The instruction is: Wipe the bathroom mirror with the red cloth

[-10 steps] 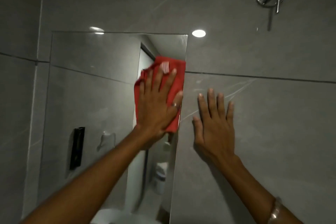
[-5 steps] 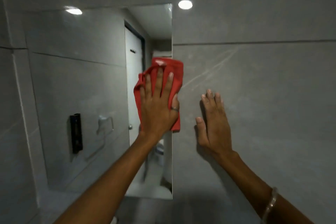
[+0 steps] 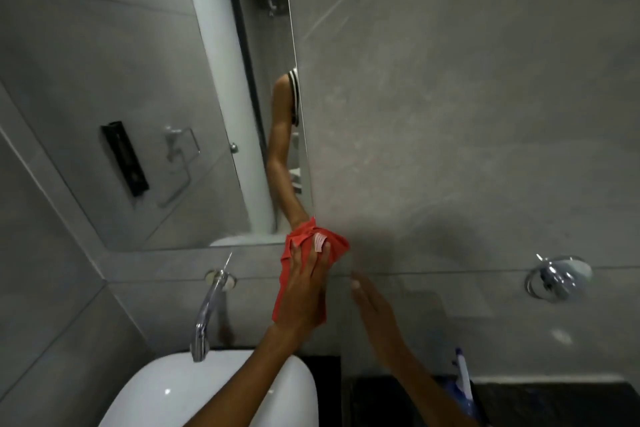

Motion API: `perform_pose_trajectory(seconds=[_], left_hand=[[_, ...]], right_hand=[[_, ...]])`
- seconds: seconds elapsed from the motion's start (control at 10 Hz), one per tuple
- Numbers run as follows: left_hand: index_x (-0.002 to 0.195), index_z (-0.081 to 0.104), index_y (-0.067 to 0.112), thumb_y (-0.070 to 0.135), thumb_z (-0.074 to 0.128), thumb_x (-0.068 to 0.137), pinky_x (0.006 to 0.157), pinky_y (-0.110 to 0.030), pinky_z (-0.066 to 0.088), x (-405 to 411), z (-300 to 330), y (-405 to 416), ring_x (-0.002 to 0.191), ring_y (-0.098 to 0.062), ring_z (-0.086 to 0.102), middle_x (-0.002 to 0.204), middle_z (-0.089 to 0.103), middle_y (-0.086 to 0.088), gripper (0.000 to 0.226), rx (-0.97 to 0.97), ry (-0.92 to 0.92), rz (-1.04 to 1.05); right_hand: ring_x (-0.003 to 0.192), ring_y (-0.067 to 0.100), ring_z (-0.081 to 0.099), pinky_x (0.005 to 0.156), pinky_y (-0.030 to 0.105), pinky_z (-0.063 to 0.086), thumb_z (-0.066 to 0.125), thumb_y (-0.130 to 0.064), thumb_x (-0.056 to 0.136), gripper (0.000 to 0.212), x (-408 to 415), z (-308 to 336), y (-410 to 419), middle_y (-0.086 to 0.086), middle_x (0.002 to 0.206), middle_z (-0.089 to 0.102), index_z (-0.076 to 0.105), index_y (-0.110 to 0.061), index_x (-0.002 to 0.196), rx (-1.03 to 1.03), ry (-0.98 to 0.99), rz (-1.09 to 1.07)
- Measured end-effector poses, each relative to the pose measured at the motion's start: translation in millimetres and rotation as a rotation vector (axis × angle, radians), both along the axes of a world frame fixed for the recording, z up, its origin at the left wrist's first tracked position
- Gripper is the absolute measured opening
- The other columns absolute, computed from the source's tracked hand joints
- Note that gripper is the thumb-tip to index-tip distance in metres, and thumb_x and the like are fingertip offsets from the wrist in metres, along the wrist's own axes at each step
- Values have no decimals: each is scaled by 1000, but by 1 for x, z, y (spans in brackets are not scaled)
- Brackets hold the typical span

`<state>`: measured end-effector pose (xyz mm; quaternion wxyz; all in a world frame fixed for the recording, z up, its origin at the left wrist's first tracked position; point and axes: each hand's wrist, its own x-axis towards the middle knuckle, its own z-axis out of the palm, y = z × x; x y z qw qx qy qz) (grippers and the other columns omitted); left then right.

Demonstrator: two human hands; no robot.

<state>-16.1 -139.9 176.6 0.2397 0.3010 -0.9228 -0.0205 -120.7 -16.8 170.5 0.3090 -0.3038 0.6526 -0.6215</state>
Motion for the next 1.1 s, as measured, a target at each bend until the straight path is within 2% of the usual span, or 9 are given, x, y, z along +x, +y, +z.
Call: perform_pose_trajectory(seconds=[0.1,0.2,0.3,0.4,0.5,0.6,0.7,0.9,1.1], left_hand=[[162,8,24,-1,48,96,128,-49,23,7,-23,30,159,-35,-9,172,-6,1,81,371,20,-43],[164,10,12,9,45,102,132,-44,2,3,-33,51,159,-25,-16,171,-9,0,71,494,-29,-92],[165,4,14,18,42,106,131,-39,-6,-1,-39,66,160,-18,-13,172,-5,2,70,798,-26,-42],[165,12,25,7,49,100,130,-34,12,1,-56,83,158,-11,12,172,11,7,77,1234,291,48],[154,41,27,22,57,100,120,-45,41,-1,-92,99,136,-21,55,154,52,-4,57,1477,525,280],[135,62,19,49,65,94,106,-55,53,1,-141,121,120,-33,67,133,69,-14,51,1851,427,519],[132,64,15,50,67,93,102,-56,55,1,-178,137,125,-36,64,133,69,-16,53,2125,296,547],[154,40,14,3,64,97,112,-51,48,-31,-211,150,134,-34,56,146,56,-14,63,1826,185,573],[157,35,15,23,52,106,115,-35,43,-41,-219,162,143,-30,48,158,46,-13,54,1422,-94,461]], right_hand=[[136,29,58,110,42,48,42,-39,110,47,10,-15,1,11,145,63,60,-11,143,104,-453,134],[117,20,73,89,32,62,45,-57,100,53,15,-24,6,3,133,73,68,-23,134,-14,-710,167],[130,23,66,109,35,55,48,-44,105,53,15,-40,13,10,146,65,59,-14,147,-40,-889,151],[117,22,73,95,34,61,56,-22,105,46,6,-69,28,11,139,70,55,-14,150,59,-826,188],[110,26,75,93,41,62,62,-6,99,50,-11,-103,46,9,131,75,59,-25,145,160,-736,159],[108,29,74,96,45,60,65,-2,96,54,-27,-139,67,8,122,77,61,-27,144,278,-719,123],[115,35,68,104,50,55,63,-1,97,57,-46,-173,83,15,130,71,52,-14,151,419,-691,89],[139,40,53,119,58,42,62,-5,100,65,-80,-216,83,20,153,53,37,-13,160,617,-511,178],[160,36,24,130,54,25,49,-31,108,67,-76,-235,92,15,170,28,20,-15,166,866,21,269]])
